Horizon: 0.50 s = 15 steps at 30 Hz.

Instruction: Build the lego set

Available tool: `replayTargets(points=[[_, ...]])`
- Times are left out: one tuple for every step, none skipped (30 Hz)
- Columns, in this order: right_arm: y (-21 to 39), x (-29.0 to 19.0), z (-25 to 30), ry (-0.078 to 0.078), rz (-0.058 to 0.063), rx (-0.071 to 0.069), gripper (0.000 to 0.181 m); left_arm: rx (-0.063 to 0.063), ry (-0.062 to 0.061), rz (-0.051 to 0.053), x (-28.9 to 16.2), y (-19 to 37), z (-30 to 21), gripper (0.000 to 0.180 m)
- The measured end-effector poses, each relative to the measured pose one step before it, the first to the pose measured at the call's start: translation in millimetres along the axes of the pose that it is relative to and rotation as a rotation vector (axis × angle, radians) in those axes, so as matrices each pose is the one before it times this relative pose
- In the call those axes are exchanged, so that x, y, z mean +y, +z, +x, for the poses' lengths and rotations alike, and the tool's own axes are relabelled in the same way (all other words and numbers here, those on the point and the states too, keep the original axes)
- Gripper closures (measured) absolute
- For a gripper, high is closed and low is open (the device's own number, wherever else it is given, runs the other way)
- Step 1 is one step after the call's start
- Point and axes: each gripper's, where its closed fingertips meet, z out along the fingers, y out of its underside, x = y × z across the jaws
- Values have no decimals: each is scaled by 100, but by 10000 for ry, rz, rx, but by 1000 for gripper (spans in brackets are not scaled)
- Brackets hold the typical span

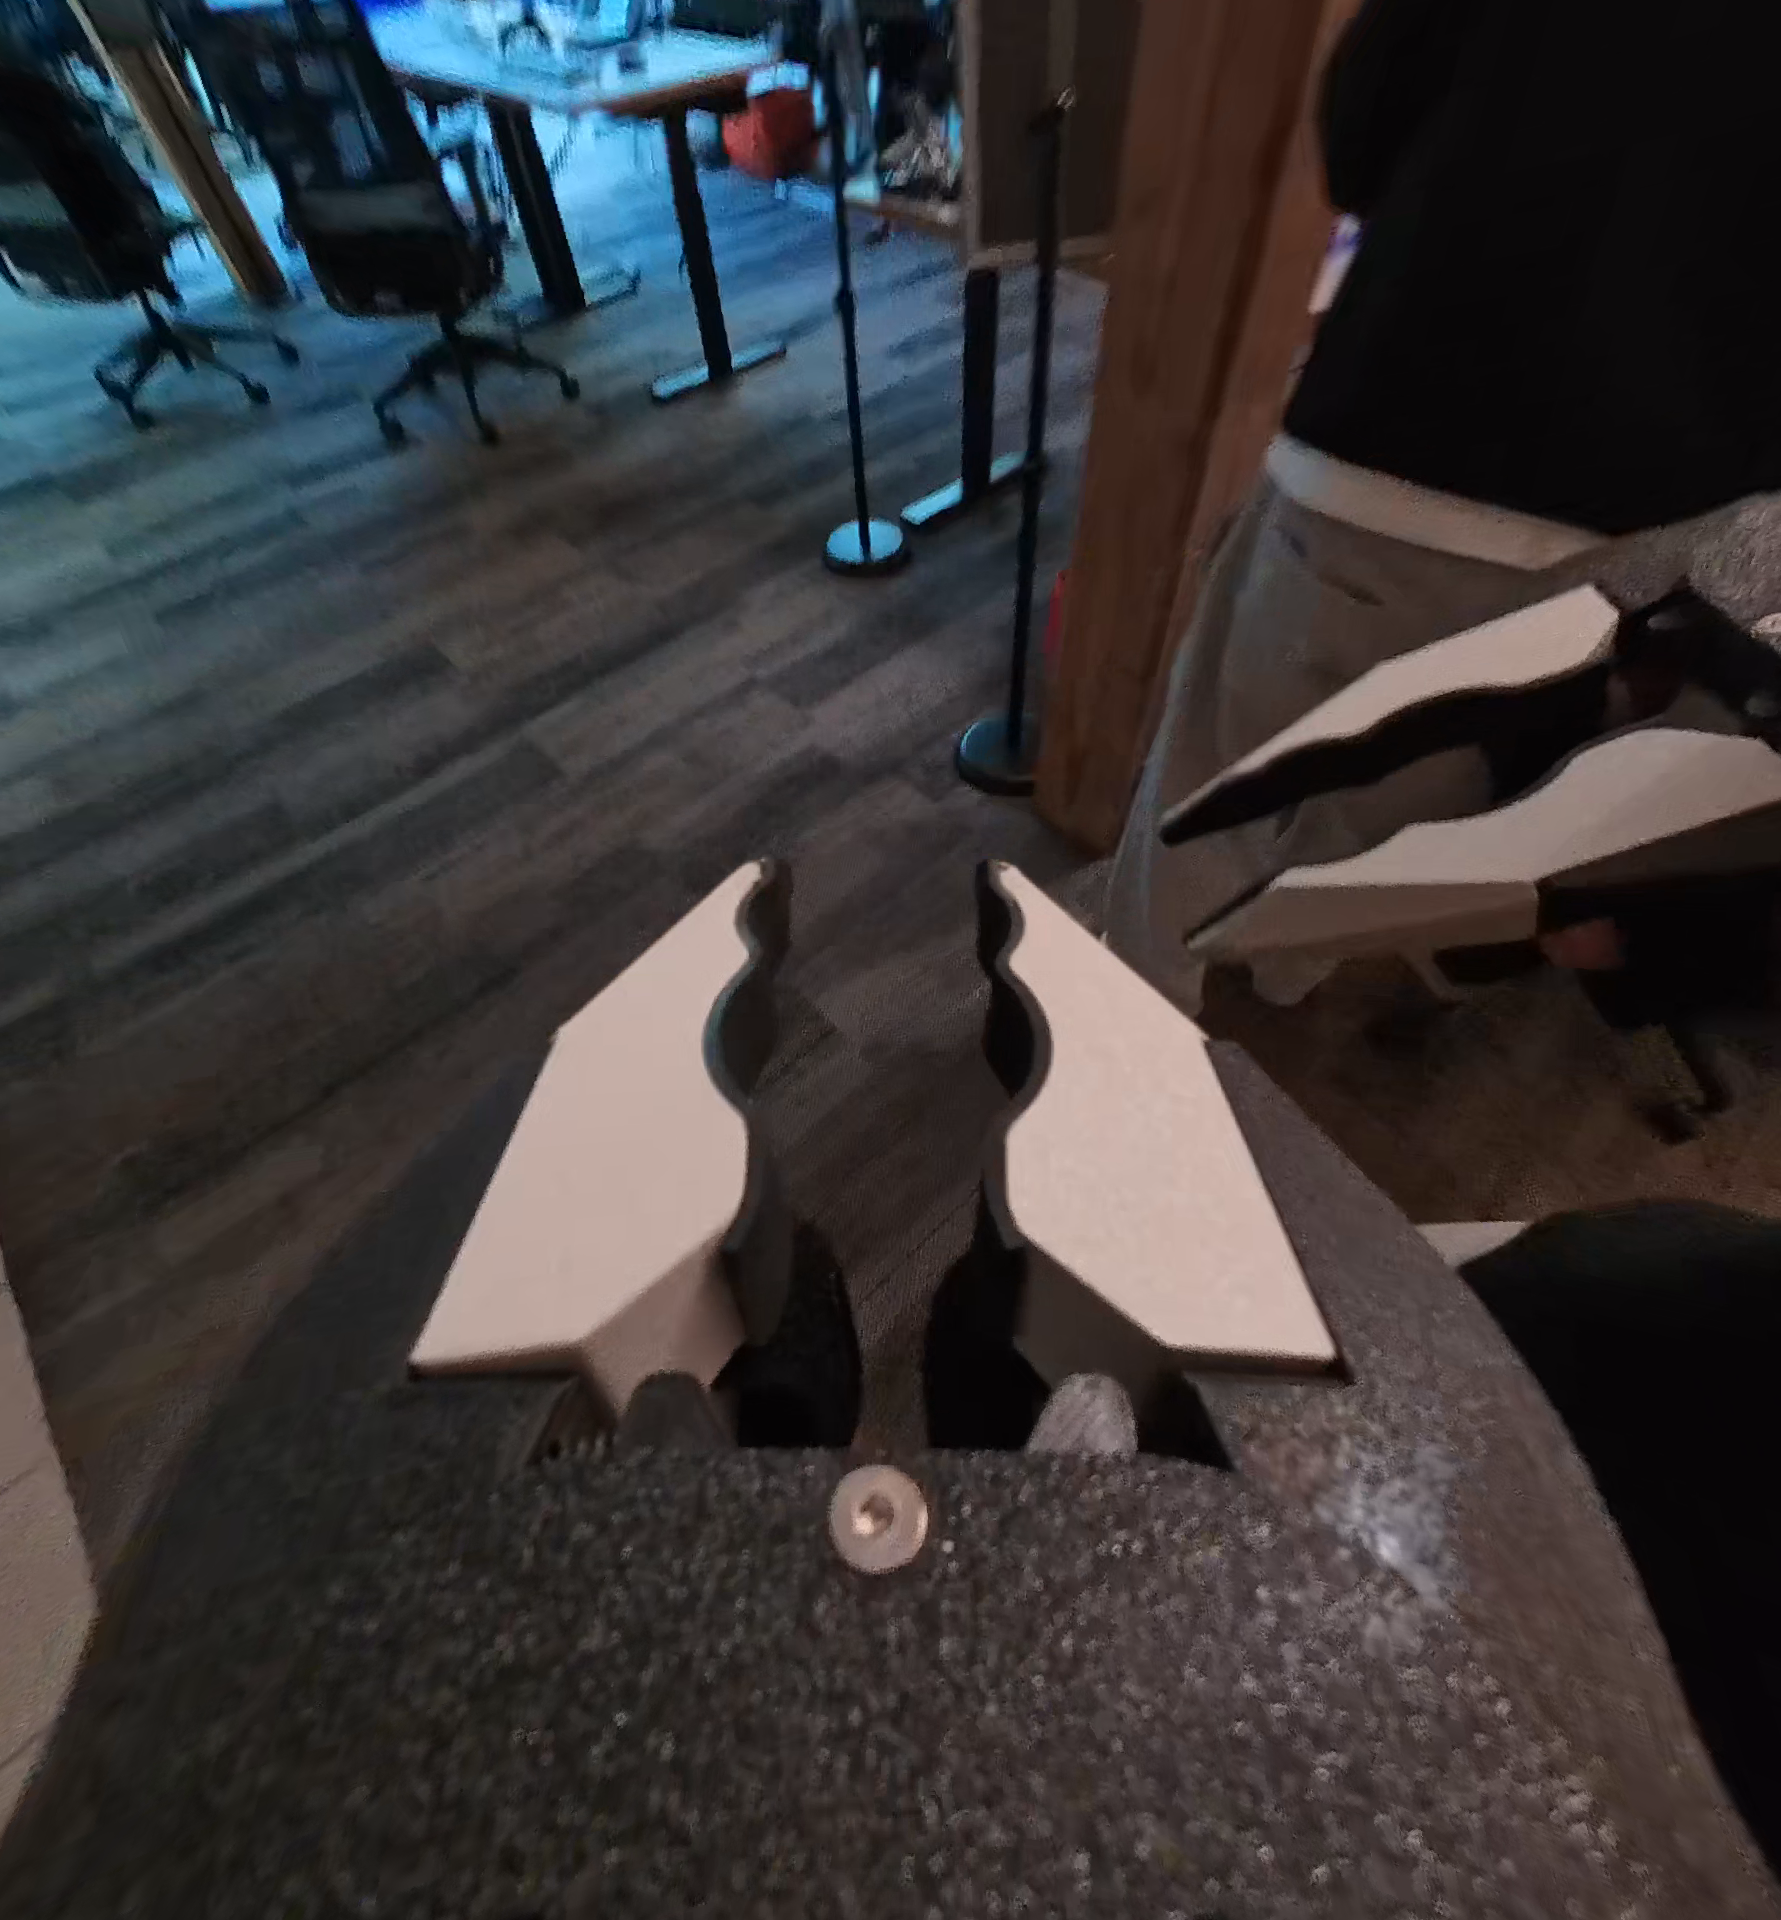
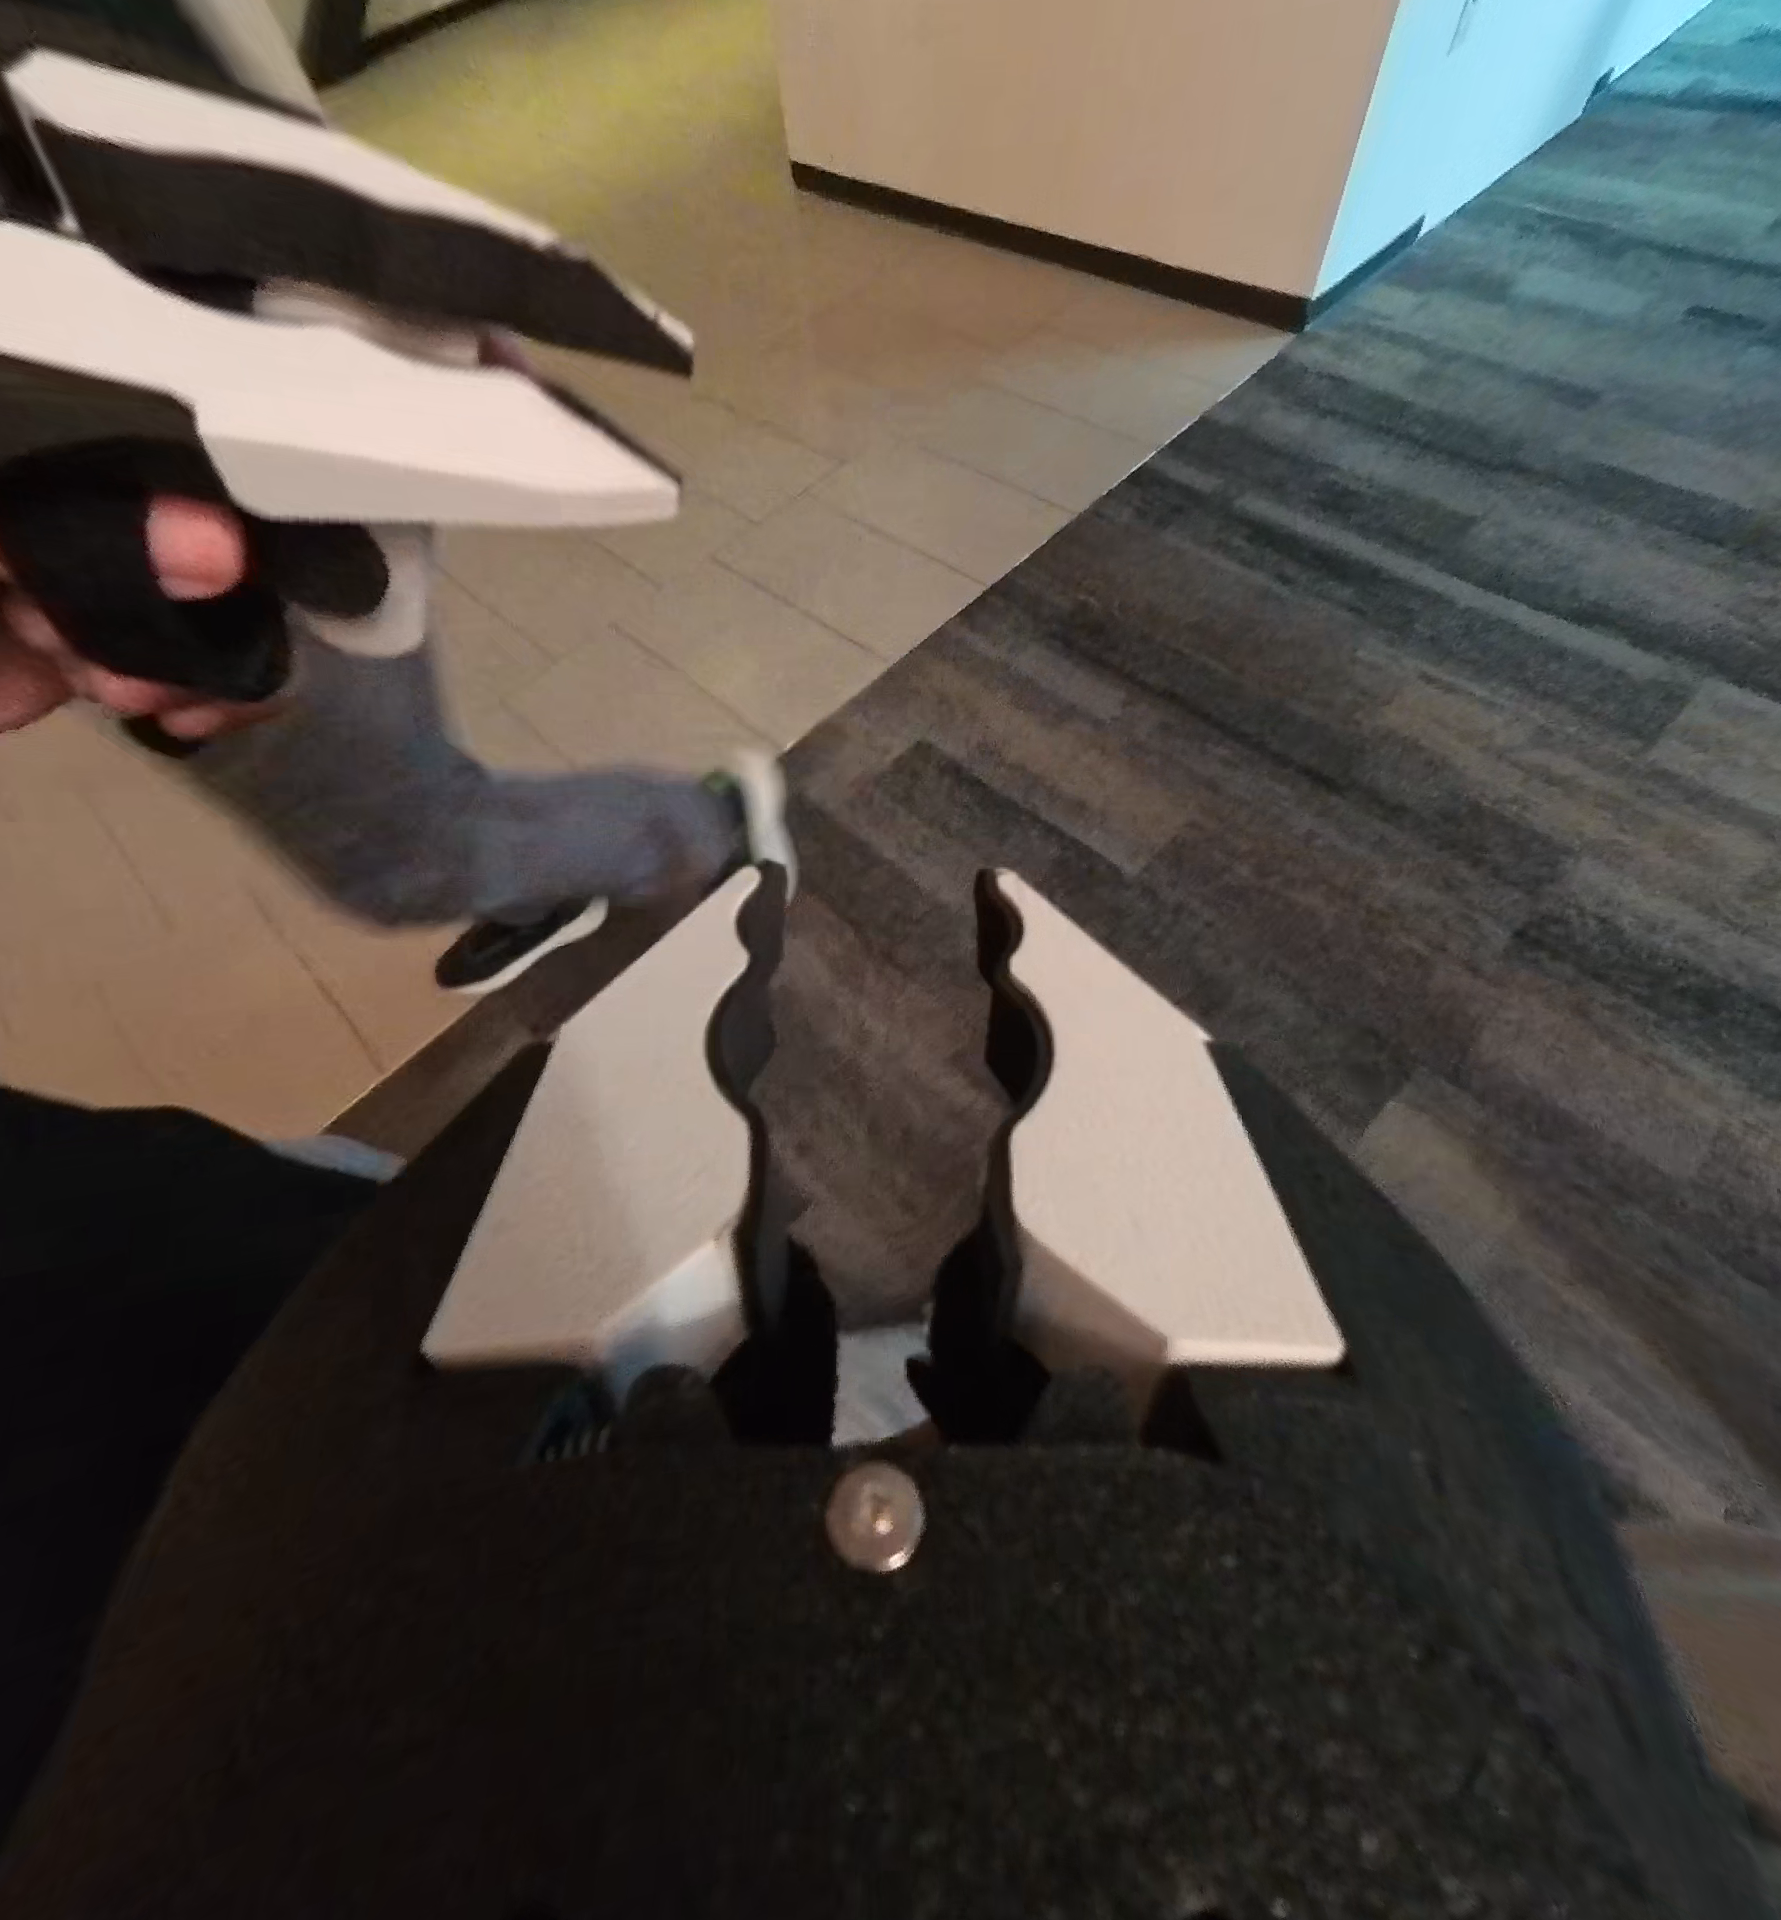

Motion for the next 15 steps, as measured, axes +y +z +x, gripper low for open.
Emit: replayTargets(points=[[2119,-2247,2579,-61,163,-54,145,-45,-198,-334,-933,2093,-2758,142],[2285,-2105,2450,-146,49,-127,146,-138,-163,-215,-1128,1873,-2896,141],[2258,-1818,2424,-222,-163,-134,146,-253,-166,-54,-1227,1667,-3065,141],[2197,-1850,2290,-313,-198,-91,145,-279,-226,87,-1331,1664,-3070,142],[2037,-2005,2459,-370,-55,-23,145,-204,-303,125,-1287,1779,-2946,143],[2032,-2071,2430,-341,100,-32,146,-150,-379,36,-1040,1930,-2787,144],[2102,-1811,2161,-196,81,-232,152,-101,-402,-96,-850,2095,-2809,144],[2206,-1522,1983,-51,2,-432,157,-35,-343,-156,-736,2190,-2645,144],[2169,-1371,2324,65,17,-252,156,-32,-229,-141,-763,2262,-2555,143],[2291,-1283,2659,43,86,-66,155,-97,-130,-71,-839,2250,-2630,143],[2445,-1127,2738,-26,71,-42,155,-93,-70,-20,-903,2289,-2608,143],[2623,-918,2597,-109,-55,-31,154,-16,-52,-54,-884,2359,-2499,143],[2514,-563,2676,-155,-176,36,154,19,-53,-102,-847,2366,-2471,143],[2506,-523,2656,-141,-209,82,154,-6,-55,-80,-1010,2287,-2506,143],[2488,-623,2483,-57,-162,38,154,-15,-67,-6,-1249,2202,-2514,143]])
